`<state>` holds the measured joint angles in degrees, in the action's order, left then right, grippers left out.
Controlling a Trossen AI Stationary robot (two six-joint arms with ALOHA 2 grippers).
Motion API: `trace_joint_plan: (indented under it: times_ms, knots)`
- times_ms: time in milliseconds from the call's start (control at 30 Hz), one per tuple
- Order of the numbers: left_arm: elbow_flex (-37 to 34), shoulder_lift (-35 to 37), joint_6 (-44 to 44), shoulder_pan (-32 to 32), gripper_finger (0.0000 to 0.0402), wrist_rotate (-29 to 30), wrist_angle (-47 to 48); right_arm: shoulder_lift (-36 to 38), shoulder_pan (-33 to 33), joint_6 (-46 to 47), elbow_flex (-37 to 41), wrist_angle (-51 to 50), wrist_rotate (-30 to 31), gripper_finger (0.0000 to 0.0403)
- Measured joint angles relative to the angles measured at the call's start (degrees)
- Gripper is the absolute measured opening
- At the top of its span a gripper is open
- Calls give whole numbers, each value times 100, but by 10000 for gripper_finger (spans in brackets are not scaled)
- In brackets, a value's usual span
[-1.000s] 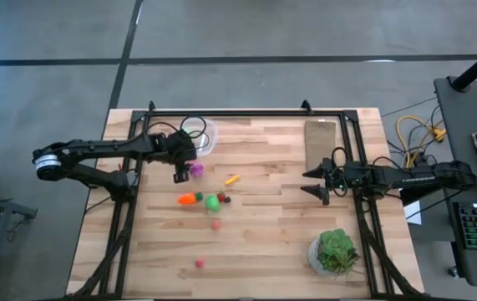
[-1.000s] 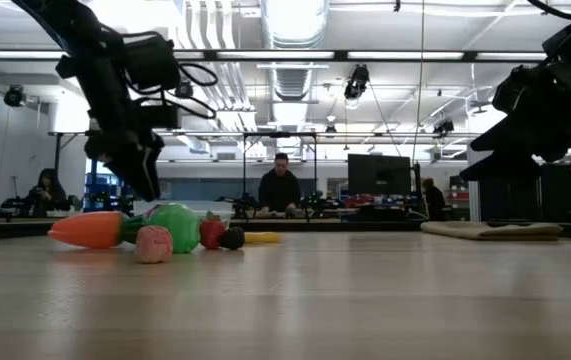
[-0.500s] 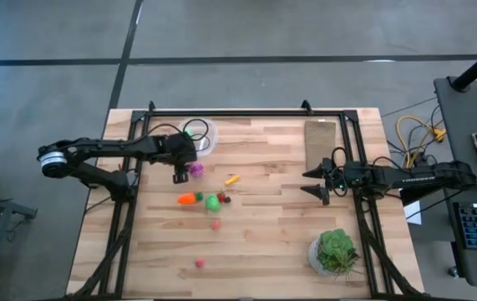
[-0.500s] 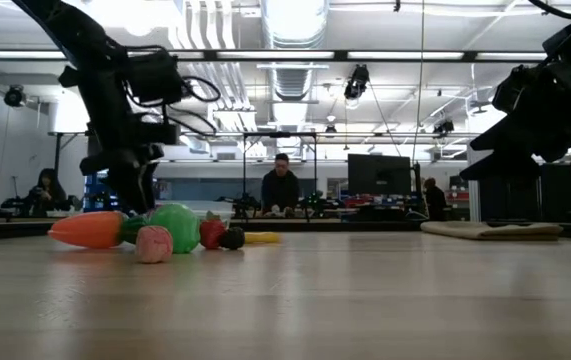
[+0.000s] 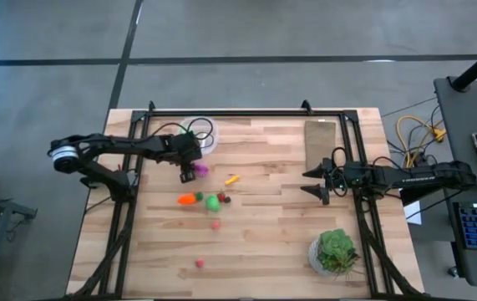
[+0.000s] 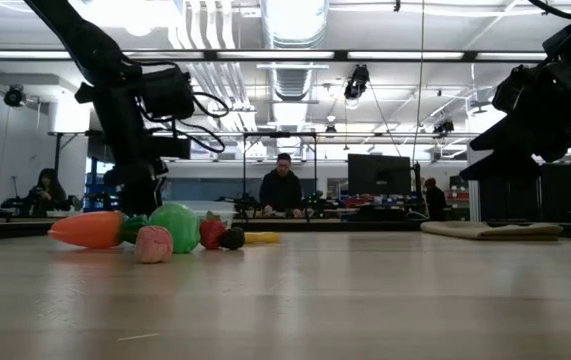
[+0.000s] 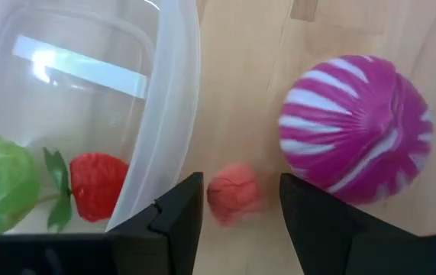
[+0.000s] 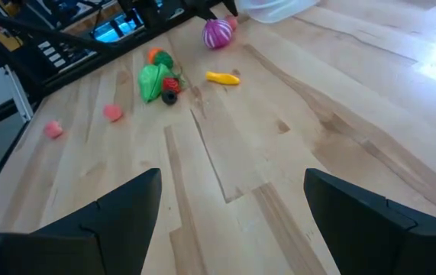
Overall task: Pick and placing Produce into tupperware
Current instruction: Put the top peach into the transparent bin
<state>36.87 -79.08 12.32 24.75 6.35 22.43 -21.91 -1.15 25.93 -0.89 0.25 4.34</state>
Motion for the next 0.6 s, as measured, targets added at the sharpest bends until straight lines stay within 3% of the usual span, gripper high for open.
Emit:
trace_joint_plan:
  times_ms: [367,600]
  knots:
    - [18,-328,-9,0,153,-23,41,0,0,0,2,2,2,313]
    - [65,-159,-2,7,91,-25,50,0,0,0,0,2,2,313]
